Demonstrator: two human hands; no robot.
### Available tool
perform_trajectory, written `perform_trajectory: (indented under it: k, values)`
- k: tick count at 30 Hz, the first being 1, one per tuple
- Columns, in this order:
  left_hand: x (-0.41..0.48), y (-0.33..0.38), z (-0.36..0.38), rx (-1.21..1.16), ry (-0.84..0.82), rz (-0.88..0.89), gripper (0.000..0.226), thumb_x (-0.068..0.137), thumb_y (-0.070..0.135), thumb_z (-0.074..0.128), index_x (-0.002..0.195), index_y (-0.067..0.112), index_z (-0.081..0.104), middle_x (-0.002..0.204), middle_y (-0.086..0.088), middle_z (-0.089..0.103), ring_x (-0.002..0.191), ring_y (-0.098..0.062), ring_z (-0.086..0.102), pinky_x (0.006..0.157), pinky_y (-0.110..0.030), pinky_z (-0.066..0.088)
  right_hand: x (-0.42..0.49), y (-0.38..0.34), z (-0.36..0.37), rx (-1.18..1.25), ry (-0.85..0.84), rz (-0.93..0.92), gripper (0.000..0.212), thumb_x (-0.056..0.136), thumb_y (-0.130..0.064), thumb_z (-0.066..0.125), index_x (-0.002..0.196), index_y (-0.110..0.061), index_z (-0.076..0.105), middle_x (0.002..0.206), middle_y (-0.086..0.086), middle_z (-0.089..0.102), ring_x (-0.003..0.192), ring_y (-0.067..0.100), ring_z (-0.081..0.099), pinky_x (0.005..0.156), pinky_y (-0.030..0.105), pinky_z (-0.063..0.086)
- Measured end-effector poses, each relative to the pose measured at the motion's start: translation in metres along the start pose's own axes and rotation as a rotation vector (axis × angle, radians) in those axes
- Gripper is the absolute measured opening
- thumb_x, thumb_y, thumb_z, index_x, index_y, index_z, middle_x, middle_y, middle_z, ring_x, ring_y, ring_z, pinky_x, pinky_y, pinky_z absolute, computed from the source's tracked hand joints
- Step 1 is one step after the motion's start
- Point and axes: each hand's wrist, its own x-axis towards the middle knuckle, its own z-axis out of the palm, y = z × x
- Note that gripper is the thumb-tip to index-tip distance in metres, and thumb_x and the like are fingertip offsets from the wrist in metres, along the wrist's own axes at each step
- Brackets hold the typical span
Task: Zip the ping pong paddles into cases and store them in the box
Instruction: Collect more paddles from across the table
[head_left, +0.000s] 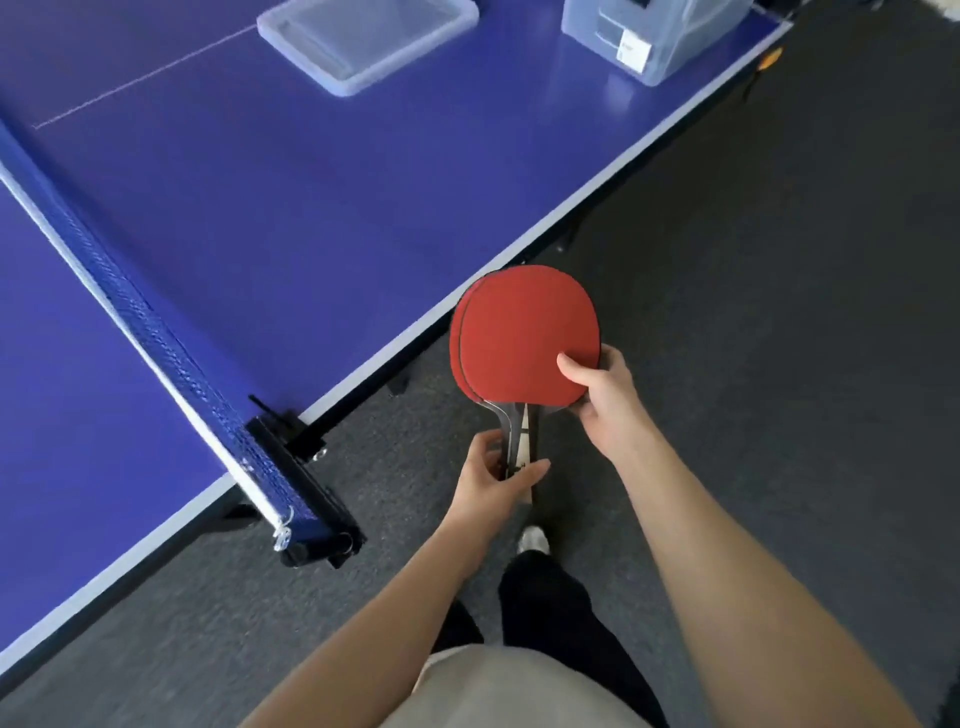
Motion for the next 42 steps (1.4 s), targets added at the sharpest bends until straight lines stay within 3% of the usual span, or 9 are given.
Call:
perform_trajectory:
  k: [4, 9, 15, 21, 26, 29, 38, 42]
  values:
    - [0.023, 0.027, 0.019, -0.125, 0.131, 0.027, 0.051, 0.080, 0.025, 0.077, 0.123, 0.022, 0.050, 0.109, -0.005, 0.066, 0.092, -0.014, 0.064, 0.073, -0.025, 0.054, 0.038, -0.038, 0.015, -0.079, -0.113, 0.019, 0.054, 0.084, -0.010, 0.070, 0.130, -0.014, 0.043, 0.123, 0.006, 0.059, 0.106, 0.029, 0.062, 0.087, 0.047, 0.056]
    - [0.049, 0.050, 0.011, -0.241, 0.279, 0.046, 0.047, 0.078, 0.020, 0.079, 0.117, 0.023, 0.052, 0.105, -0.015, 0.066, 0.090, -0.021, 0.064, 0.082, -0.042, 0.054, 0.073, -0.062, 0.061, -0.197, -0.262, 0.061, 0.052, 0.085, -0.013, 0.070, 0.130, -0.016, 0.044, 0.121, 0.005, 0.059, 0.106, 0.028, 0.062, 0.082, 0.041, 0.058]
    - [0.079, 0.074, -0.032, -0.396, 0.461, 0.066, 0.062, 0.060, 0.036, 0.083, 0.114, 0.024, 0.055, 0.094, -0.007, 0.067, 0.084, -0.018, 0.064, 0.081, -0.036, 0.053, 0.107, -0.063, 0.148, -0.317, -0.393, 0.104, 0.048, 0.086, -0.011, 0.069, 0.126, -0.018, 0.044, 0.116, 0.003, 0.059, 0.100, 0.023, 0.061, 0.076, 0.035, 0.057]
    - [0.116, 0.100, -0.097, -0.478, 0.584, 0.063, 0.061, 0.058, 0.044, 0.084, 0.110, 0.030, 0.056, 0.113, -0.006, 0.061, 0.100, -0.025, 0.064, 0.091, -0.041, 0.054, 0.141, -0.057, 0.246, -0.411, -0.487, 0.103, 0.052, 0.086, -0.011, 0.069, 0.130, -0.015, 0.043, 0.120, 0.005, 0.060, 0.102, 0.024, 0.062, 0.084, 0.039, 0.057]
    - [0.126, 0.114, -0.147, -0.449, 0.747, 0.053, 0.050, 0.077, 0.028, 0.079, 0.120, 0.024, 0.053, 0.116, 0.000, 0.054, 0.101, -0.012, 0.056, 0.080, -0.022, 0.047, 0.151, -0.040, 0.313, -0.451, -0.535, 0.157, 0.051, 0.085, -0.010, 0.070, 0.129, -0.016, 0.045, 0.119, 0.006, 0.061, 0.103, 0.024, 0.062, 0.088, 0.042, 0.056]
    - [0.128, 0.113, -0.168, -0.461, 0.819, 0.040, 0.041, 0.079, 0.025, 0.078, 0.113, 0.027, 0.055, 0.118, 0.000, 0.050, 0.099, -0.001, 0.052, 0.074, -0.013, 0.043, 0.153, -0.026, 0.343, -0.495, -0.557, 0.198, 0.050, 0.085, -0.010, 0.071, 0.127, -0.017, 0.046, 0.119, 0.007, 0.061, 0.104, 0.026, 0.062, 0.087, 0.042, 0.056]
    - [0.140, 0.107, -0.211, -0.503, 0.881, -0.022, 0.030, 0.079, 0.021, 0.077, 0.093, 0.037, 0.055, 0.120, -0.004, 0.050, 0.092, 0.002, 0.051, 0.067, -0.010, 0.040, 0.163, 0.005, 0.391, -0.583, -0.557, 0.297, 0.040, 0.087, -0.007, 0.067, 0.118, -0.019, 0.045, 0.104, 0.001, 0.060, 0.091, 0.021, 0.062, 0.083, 0.039, 0.056]
    - [0.148, 0.105, -0.219, -0.493, 0.879, -0.052, 0.028, 0.079, 0.020, 0.077, 0.088, 0.038, 0.058, 0.119, -0.007, 0.052, 0.087, 0.001, 0.052, 0.064, -0.009, 0.040, 0.171, 0.009, 0.399, -0.635, -0.551, 0.304, 0.041, 0.087, -0.008, 0.068, 0.116, -0.021, 0.043, 0.101, -0.001, 0.057, 0.097, 0.024, 0.060, 0.082, 0.038, 0.055]
